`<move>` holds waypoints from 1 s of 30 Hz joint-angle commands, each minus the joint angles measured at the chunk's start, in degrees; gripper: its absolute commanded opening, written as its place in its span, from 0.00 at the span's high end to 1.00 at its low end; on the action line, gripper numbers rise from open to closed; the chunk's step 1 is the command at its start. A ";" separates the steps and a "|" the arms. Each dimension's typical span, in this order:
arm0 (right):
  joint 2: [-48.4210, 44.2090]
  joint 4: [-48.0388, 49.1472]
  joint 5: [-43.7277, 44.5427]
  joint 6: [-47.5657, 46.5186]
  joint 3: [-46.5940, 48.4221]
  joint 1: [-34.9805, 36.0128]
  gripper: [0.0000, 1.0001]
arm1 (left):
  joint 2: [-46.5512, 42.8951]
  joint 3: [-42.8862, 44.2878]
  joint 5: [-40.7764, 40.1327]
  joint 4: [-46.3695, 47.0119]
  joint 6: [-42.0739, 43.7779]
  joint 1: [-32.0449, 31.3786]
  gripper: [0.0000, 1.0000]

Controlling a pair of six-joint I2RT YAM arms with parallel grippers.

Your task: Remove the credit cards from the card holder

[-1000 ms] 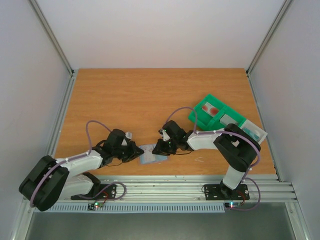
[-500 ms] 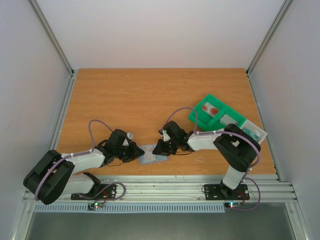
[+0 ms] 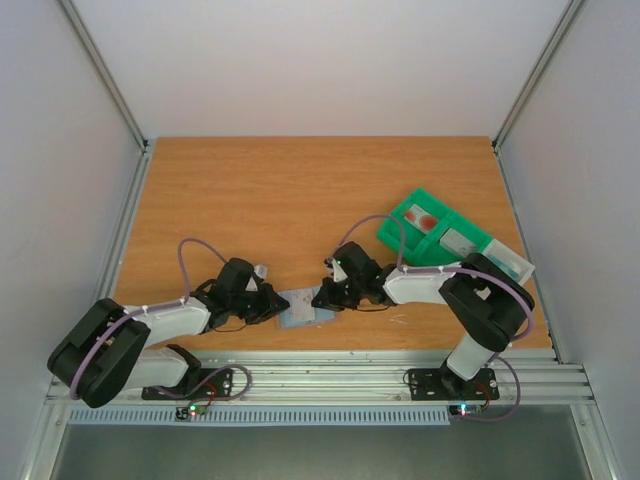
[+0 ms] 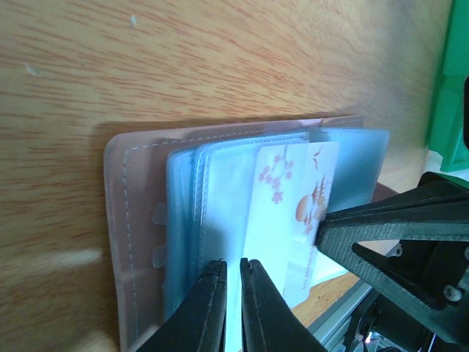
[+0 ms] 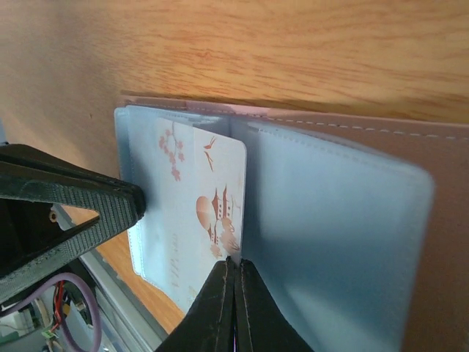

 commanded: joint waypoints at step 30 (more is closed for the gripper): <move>-16.63 -8.09 1.65 -0.72 -1.15 -1.66 0.99 | -15.15 5.05 -1.86 -11.54 -5.24 0.04 0.43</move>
